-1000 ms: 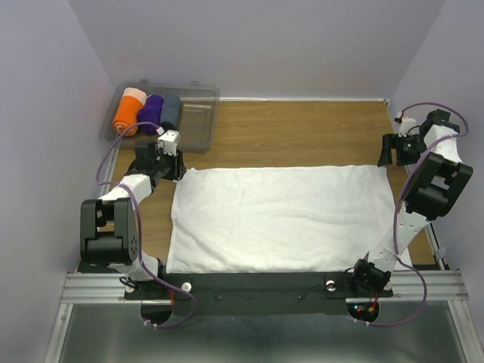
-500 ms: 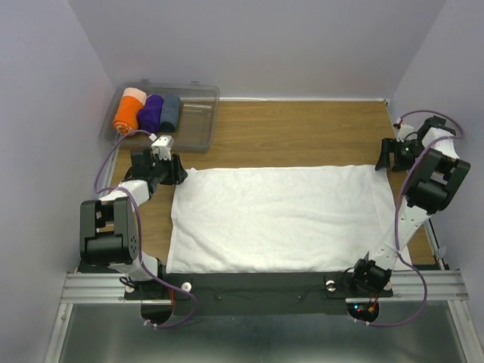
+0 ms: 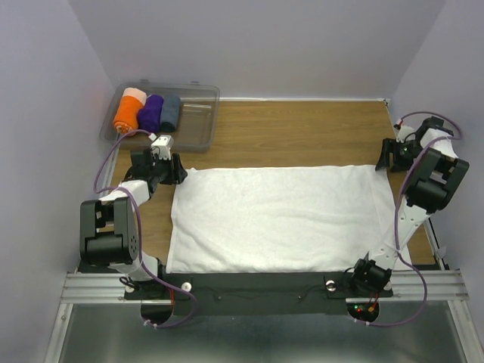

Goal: Roll the towels
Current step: Flatten the towel

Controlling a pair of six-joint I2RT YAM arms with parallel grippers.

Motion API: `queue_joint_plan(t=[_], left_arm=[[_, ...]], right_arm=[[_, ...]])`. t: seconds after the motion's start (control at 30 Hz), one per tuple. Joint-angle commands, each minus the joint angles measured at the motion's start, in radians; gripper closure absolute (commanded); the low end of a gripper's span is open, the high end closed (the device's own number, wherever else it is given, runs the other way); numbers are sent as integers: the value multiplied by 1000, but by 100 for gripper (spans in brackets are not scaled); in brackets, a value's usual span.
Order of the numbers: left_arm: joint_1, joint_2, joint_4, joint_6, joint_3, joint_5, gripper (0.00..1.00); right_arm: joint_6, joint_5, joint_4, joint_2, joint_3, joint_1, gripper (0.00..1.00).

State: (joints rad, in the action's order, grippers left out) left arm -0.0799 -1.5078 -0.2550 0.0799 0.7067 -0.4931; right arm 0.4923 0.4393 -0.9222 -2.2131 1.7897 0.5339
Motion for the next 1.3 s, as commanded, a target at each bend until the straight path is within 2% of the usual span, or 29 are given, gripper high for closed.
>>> queue_joint_plan(t=[0.0,0.1,0.17,0.2,0.4,0.7,1.27], left_arm=[[-1,26,-33,-11,-12,8,40],[-1,20,-35,-17,-15,25,40],[-1,21,-36,-23,-16,31,41],[-1,20,-35,-28,-19,31,41],[0,-2,-33,-51,-9,13,43],[-1,-40,-43,-120,5,-32,43],[-1,-135,-89,-226,96,40,43]], right_arm=[[-31,-25,54,-30,4,-23,32],[-32,-45,52,-34,-6,-38,39],[-29,-53,62,-30,-26,-45,49],[-26,-51,63,-30,-33,-46,59],[-18,-16,62,1,-39,-48,99],[-26,50,59,82,-39,-48,100],[-12,62,33,82,-36,-48,99]])
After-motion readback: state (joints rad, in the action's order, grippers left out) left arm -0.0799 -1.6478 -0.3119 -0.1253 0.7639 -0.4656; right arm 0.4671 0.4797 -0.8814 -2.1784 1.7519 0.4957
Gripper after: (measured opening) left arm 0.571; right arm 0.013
